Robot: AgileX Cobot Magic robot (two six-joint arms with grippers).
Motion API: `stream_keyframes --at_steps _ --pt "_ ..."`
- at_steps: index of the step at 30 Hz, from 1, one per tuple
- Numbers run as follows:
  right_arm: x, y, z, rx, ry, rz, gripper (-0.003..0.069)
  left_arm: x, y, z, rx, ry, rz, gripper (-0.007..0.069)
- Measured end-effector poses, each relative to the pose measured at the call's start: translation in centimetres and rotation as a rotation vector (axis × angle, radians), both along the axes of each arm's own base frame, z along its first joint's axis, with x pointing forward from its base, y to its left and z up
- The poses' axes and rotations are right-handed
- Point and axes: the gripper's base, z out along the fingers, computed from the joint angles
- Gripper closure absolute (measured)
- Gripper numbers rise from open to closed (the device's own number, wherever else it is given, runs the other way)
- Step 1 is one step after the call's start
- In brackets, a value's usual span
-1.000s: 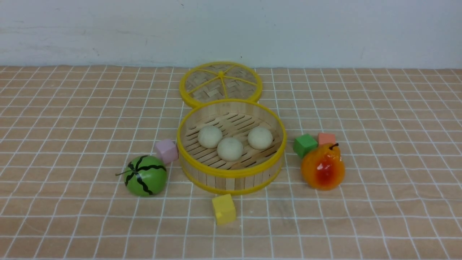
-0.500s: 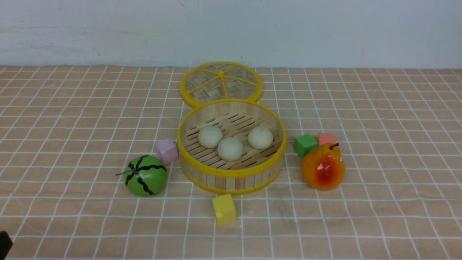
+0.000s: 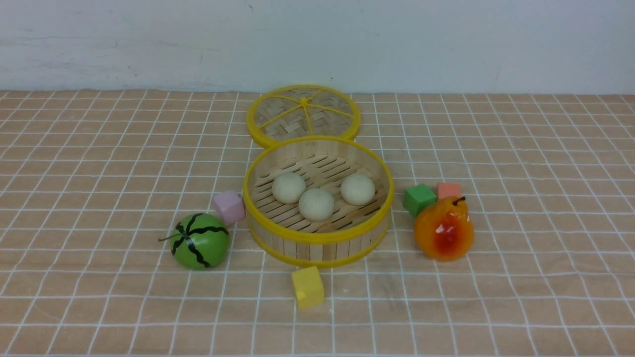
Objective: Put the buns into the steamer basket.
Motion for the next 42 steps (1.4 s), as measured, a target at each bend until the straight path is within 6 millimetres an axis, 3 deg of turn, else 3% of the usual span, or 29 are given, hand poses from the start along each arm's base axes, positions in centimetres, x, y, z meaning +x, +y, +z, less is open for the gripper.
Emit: stream_keyframes --at_steps 42 --pt "0.0 0.0 0.0 0.0 0.0 0.0 0.0418 -0.01 0.0 -0.02 -0.001 0.003 0.0 0.0515"
